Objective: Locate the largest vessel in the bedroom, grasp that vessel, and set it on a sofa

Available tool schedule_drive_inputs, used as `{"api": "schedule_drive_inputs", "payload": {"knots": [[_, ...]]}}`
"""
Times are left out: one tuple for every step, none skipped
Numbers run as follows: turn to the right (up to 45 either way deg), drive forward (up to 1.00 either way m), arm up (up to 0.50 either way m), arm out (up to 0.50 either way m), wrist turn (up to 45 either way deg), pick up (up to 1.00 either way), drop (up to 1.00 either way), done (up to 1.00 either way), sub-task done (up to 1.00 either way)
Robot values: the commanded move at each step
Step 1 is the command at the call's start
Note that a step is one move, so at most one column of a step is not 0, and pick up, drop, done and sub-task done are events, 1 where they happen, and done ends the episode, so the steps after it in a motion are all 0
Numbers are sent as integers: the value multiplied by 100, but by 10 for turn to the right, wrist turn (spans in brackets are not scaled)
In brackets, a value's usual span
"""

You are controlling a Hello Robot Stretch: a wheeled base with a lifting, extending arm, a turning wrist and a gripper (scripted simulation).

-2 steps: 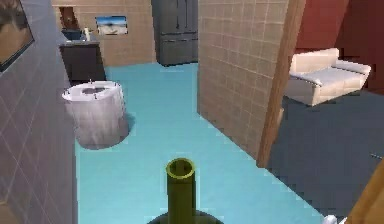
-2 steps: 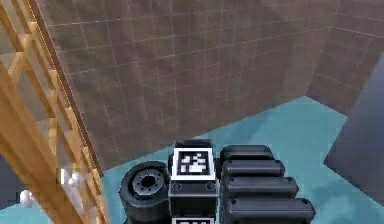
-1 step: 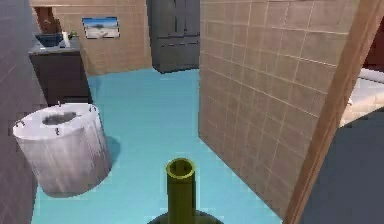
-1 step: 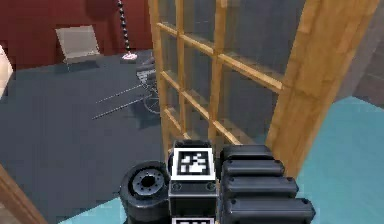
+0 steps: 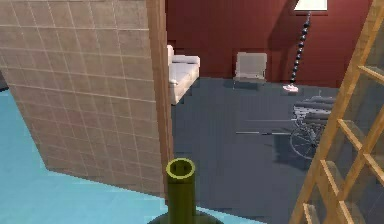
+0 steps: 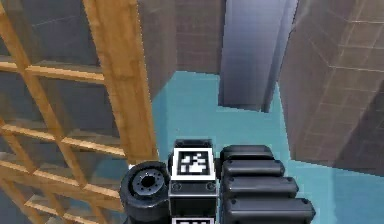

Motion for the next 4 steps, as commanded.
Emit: {"api": "schedule_drive_inputs", "payload": {"knots": [[120, 0, 0, 0, 0, 0, 0, 0, 0], [0, 100, 0, 0, 0, 0, 0, 0, 0], [120, 0, 0, 0, 0, 0, 0, 0, 0], [0, 20, 0, 0, 0, 0, 0, 0, 0]]}}
